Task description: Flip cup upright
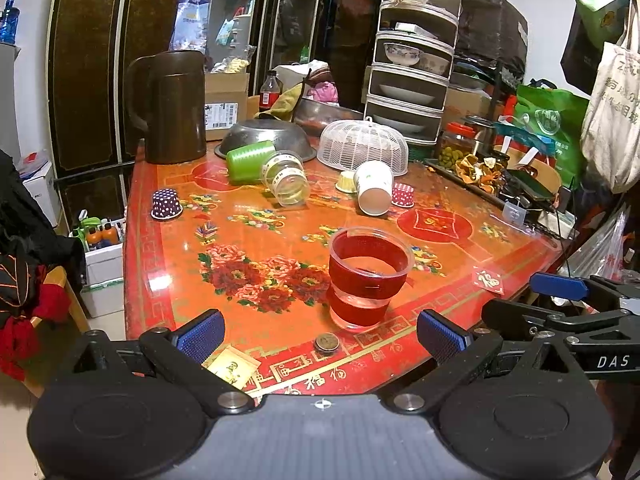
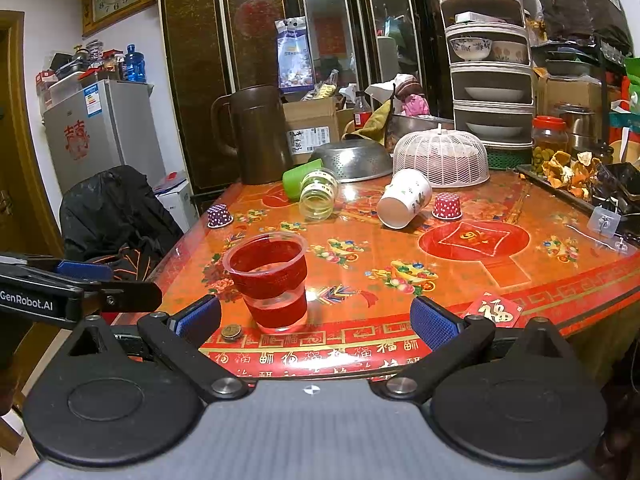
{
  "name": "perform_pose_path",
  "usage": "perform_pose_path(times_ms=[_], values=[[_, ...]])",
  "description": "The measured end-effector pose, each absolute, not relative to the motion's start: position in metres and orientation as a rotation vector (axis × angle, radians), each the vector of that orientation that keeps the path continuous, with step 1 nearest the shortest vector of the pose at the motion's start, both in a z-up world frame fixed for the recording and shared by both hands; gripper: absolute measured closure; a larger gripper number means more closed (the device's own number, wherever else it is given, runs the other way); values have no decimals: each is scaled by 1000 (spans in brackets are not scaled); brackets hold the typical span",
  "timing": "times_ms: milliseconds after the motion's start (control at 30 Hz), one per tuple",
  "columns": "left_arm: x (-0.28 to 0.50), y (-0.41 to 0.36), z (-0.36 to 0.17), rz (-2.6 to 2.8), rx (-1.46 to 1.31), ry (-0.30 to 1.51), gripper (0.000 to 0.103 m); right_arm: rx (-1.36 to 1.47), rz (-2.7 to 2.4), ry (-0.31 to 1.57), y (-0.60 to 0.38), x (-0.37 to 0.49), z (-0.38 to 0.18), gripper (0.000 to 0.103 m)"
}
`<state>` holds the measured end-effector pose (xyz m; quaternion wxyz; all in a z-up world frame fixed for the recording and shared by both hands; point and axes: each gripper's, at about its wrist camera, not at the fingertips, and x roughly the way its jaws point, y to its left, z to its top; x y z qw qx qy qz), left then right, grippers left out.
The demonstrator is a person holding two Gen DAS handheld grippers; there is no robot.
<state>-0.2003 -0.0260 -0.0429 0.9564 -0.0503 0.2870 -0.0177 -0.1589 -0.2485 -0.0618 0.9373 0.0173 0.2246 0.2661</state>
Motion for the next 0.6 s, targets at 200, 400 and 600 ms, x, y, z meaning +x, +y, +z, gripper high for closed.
perform_pose_path(times_ms=[200, 400, 600], values=[[-201, -26, -42, -37, -102, 582, 0, 35, 543, 458, -249, -159, -62, 1], [-200, -27, -42, -45, -100, 582, 0, 34, 543, 460, -248, -159, -62, 1], [-206, -29, -39, -40, -78, 527, 0, 35, 544, 461, -248, -159, -64, 1]])
